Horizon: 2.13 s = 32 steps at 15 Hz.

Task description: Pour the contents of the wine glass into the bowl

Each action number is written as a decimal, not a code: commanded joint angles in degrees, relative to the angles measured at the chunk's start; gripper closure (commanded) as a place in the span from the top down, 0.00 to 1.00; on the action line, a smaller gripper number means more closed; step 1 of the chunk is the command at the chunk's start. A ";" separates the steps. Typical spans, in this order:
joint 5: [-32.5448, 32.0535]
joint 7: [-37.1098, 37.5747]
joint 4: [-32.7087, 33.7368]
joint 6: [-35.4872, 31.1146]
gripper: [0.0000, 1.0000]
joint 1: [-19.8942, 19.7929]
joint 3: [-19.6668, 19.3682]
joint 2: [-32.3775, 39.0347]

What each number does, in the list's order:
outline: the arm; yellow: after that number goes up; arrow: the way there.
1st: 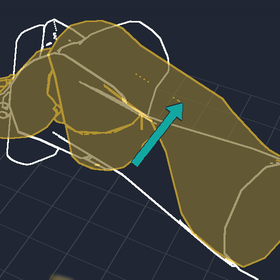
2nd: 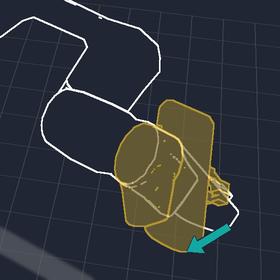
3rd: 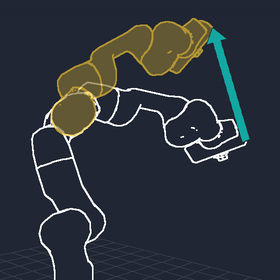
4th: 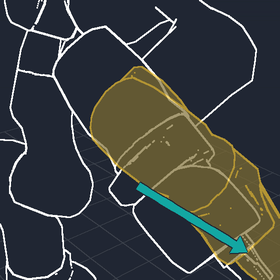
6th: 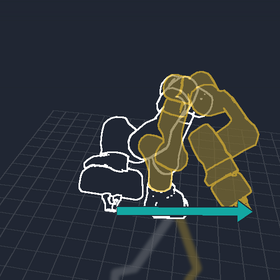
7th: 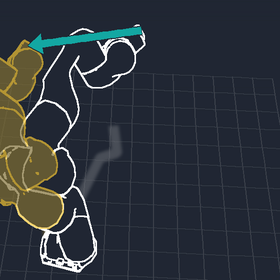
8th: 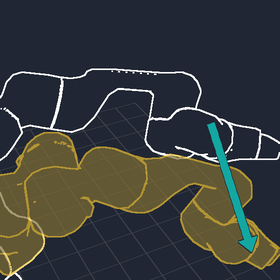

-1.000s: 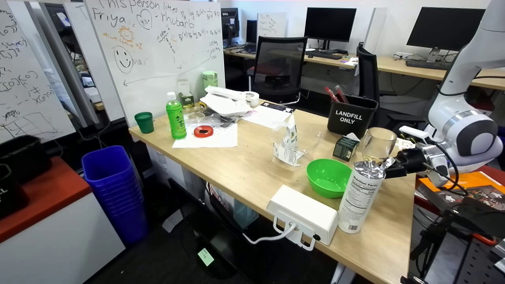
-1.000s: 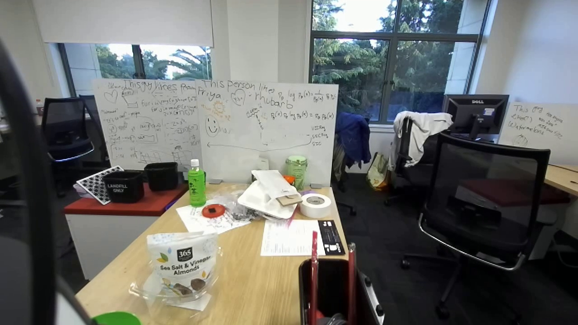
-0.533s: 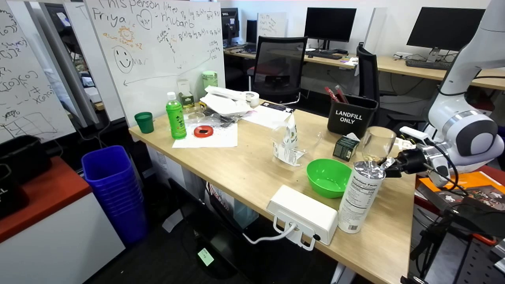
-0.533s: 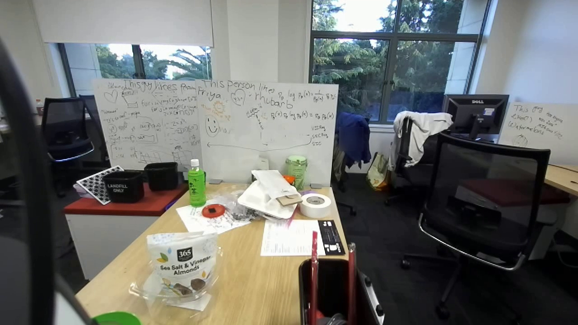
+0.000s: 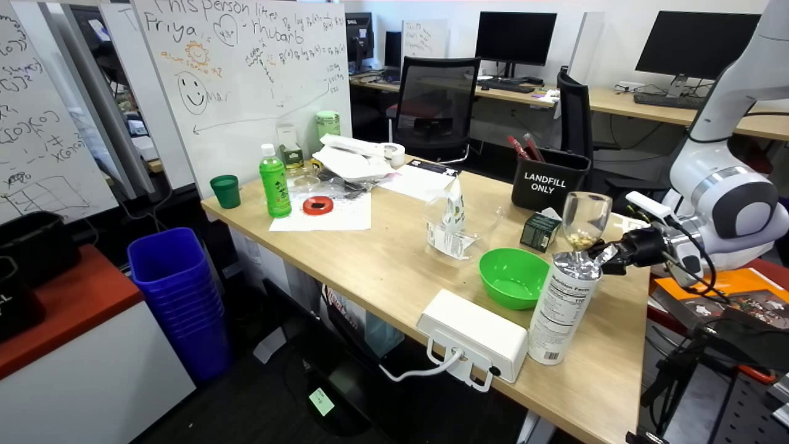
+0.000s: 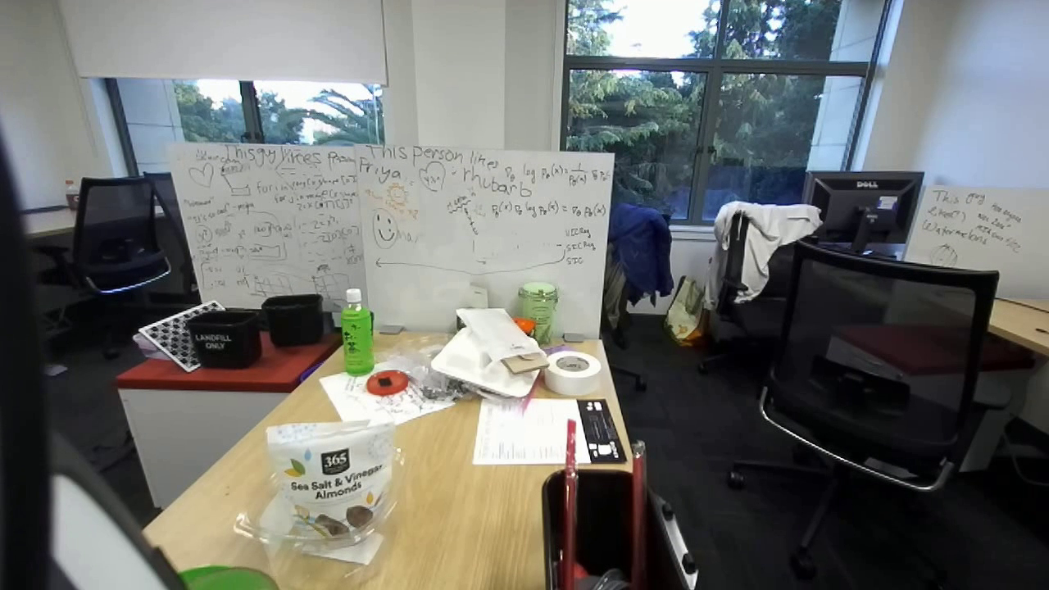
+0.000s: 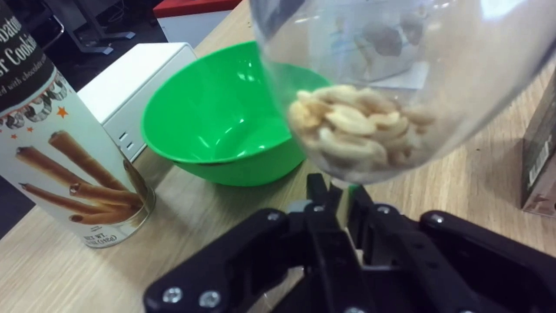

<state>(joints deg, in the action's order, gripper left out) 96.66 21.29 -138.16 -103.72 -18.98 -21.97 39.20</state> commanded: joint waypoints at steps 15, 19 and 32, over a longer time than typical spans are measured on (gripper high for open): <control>-1.16 -11.84 -14.50 -32.18 0.04 9.43 1.68 -22.39; 1.06 -12.78 -15.24 -44.37 0.04 12.22 4.91 -26.39; 20.06 -25.81 -8.26 -75.11 0.04 22.44 10.86 -31.35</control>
<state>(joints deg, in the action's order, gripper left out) 109.80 3.49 -149.32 -173.57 1.71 -10.36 8.49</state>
